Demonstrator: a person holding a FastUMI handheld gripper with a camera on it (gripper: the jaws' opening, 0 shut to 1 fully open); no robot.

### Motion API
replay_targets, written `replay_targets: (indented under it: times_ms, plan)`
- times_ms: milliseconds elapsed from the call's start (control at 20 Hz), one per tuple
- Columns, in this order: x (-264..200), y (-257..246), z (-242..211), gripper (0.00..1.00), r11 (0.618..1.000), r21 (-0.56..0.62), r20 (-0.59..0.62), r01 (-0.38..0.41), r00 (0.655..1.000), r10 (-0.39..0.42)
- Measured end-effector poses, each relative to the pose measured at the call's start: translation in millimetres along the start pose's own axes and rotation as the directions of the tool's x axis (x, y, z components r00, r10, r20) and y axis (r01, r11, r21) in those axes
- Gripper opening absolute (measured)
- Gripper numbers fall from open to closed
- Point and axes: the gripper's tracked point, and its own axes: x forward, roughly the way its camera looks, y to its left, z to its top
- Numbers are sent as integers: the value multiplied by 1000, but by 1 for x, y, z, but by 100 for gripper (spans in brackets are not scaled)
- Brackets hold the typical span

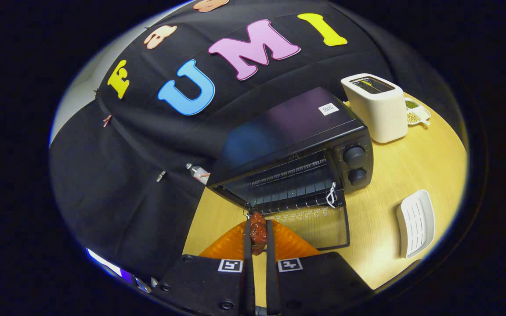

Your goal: Open the toaster oven, put the food inside, and close the toaster oven door.

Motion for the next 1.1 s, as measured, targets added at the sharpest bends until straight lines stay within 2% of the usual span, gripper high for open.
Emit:
replay_targets:
  times_ms: [350,550,800,950,1100]
  plan:
    - [56,-24,-8,14,995,79,8,56,998,-56]
    - [82,-35,4,14,981,193,65,33,997,-46]
    - [109,-43,21,14,969,249,140,4,989,-40]
    - [123,-45,32,14,971,237,179,8,982,-52]
    - [124,-51,32,14,985,163,195,62,976,-93]
